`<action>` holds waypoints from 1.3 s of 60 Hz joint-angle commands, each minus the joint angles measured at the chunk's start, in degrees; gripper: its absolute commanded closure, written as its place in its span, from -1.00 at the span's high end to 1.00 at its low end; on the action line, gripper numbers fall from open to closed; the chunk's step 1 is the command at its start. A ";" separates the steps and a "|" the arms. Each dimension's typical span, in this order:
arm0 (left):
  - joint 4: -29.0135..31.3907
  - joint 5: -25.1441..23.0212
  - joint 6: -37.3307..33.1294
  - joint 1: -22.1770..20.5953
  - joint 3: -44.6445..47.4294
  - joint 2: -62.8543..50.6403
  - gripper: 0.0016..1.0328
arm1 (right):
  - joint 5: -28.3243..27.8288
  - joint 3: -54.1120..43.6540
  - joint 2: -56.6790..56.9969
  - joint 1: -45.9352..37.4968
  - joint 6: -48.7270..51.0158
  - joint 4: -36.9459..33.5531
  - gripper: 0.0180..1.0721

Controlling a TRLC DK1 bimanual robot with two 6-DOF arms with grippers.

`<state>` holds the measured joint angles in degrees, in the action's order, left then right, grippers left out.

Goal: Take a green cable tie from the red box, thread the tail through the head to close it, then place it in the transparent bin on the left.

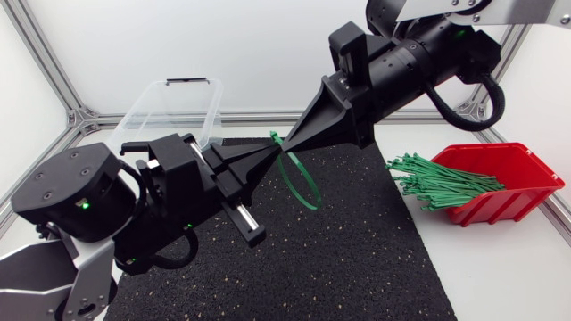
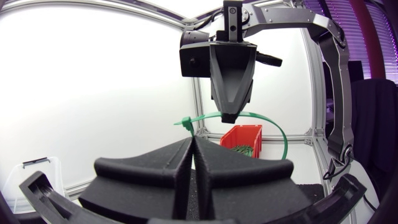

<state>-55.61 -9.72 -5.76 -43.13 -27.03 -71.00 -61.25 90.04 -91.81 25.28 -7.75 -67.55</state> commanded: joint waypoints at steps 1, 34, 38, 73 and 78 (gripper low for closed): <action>-1.16 0.49 -1.80 -1.16 1.10 -0.89 -0.93 | 0.08 0.14 -1.62 -0.23 -1.39 -0.13 -0.90; -0.90 1.37 -1.18 -1.95 2.42 1.31 -0.93 | 2.28 0.93 -2.32 1.09 -0.95 1.28 -0.90; -0.81 1.37 -0.66 -1.95 2.68 2.01 -0.93 | 2.81 0.84 -2.32 1.35 -1.04 1.54 -0.90; -0.02 0.49 -0.39 -4.77 3.82 6.40 -0.93 | 5.00 0.93 -1.18 2.50 -0.43 4.44 -0.90; 0.51 0.14 -0.22 -4.68 3.82 7.02 -0.93 | 5.36 0.66 -1.09 2.50 -0.43 4.62 -0.90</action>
<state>-53.39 -7.55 -6.24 -46.33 -24.01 -66.15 -58.17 90.06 -92.84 27.70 -7.88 -64.45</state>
